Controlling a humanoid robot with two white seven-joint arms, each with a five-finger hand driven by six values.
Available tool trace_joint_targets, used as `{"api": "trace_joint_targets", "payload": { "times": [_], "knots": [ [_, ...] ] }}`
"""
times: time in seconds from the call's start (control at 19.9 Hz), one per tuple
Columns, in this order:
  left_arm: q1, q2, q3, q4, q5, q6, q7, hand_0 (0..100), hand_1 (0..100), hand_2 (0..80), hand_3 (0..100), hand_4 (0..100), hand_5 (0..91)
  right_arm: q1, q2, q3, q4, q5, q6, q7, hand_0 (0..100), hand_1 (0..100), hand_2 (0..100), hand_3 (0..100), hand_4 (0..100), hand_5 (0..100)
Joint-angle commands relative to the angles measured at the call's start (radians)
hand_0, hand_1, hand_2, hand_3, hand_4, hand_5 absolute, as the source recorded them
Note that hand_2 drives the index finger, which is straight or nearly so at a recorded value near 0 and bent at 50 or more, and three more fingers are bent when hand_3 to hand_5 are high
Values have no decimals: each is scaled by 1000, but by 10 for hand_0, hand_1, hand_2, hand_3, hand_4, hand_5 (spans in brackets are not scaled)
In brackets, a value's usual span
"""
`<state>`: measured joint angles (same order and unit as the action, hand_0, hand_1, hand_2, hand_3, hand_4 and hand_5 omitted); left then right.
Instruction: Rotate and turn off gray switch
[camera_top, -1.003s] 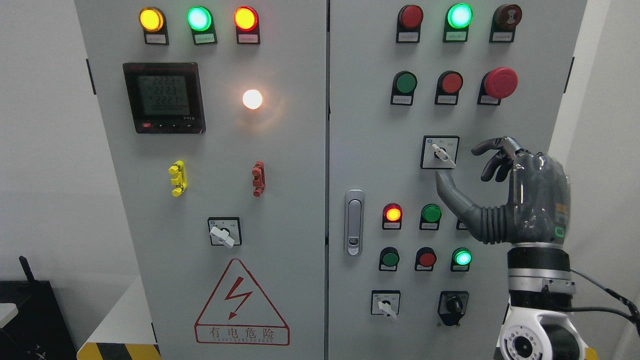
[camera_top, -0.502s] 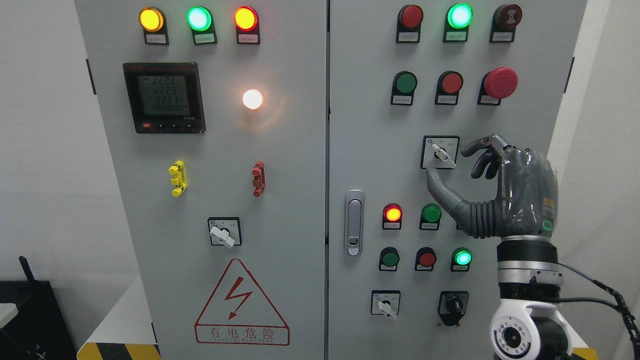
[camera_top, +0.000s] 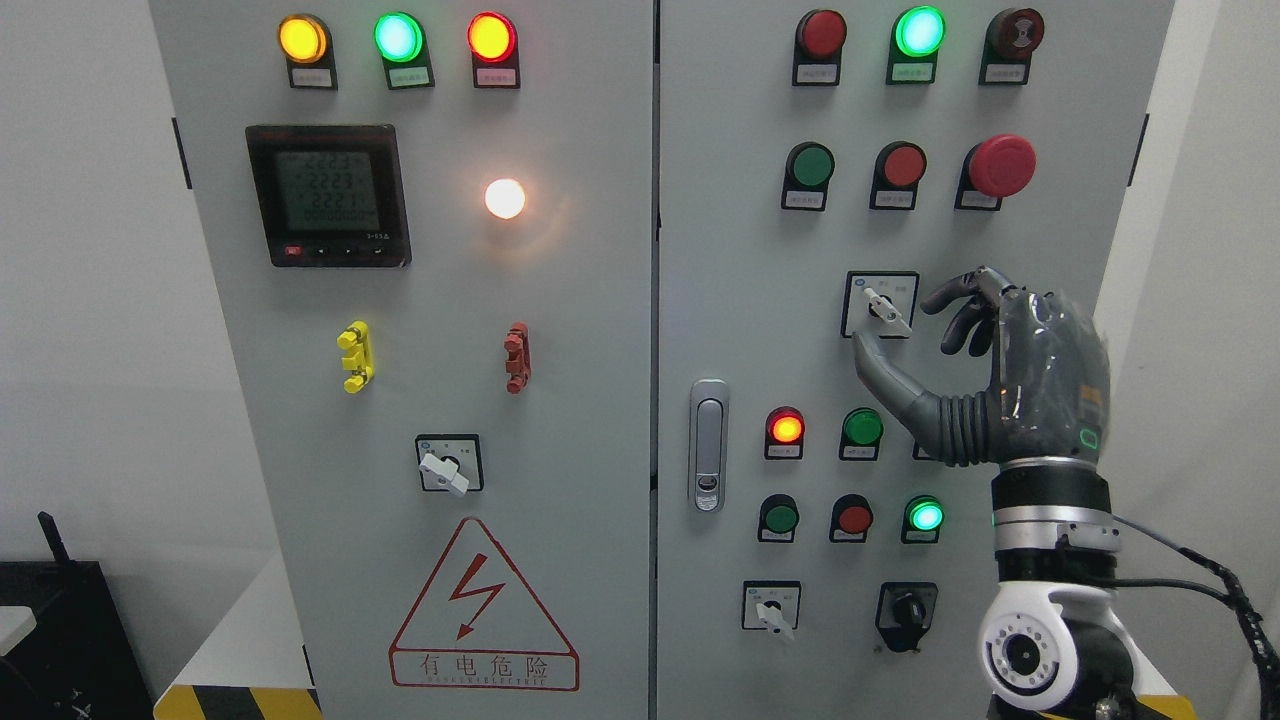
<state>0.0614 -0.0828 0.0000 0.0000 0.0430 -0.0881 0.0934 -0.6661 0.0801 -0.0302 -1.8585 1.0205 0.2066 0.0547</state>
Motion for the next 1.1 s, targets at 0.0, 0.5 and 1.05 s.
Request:
{"api": "trace_joint_targets", "payload": {
  "times": [0.0,0.5,1.05],
  "knots": [
    [0,0,-2,14,0,1,0,120,389,0,0,0,0,-12,-2,-11,28,1,2,2,19,434,540,812,869,1000],
    [0,0,-2,14,0,1,-1,120,389,0,0,0,0,-24,0,-4,42,0,8,1,46,396,588,810,866,1000],
    [0,0,-2,14,0,1,0,120,389,0,0,0,0,-33,-2,-4,55,12,14,1,70,426,589,814,864,1000]
  ]
}}
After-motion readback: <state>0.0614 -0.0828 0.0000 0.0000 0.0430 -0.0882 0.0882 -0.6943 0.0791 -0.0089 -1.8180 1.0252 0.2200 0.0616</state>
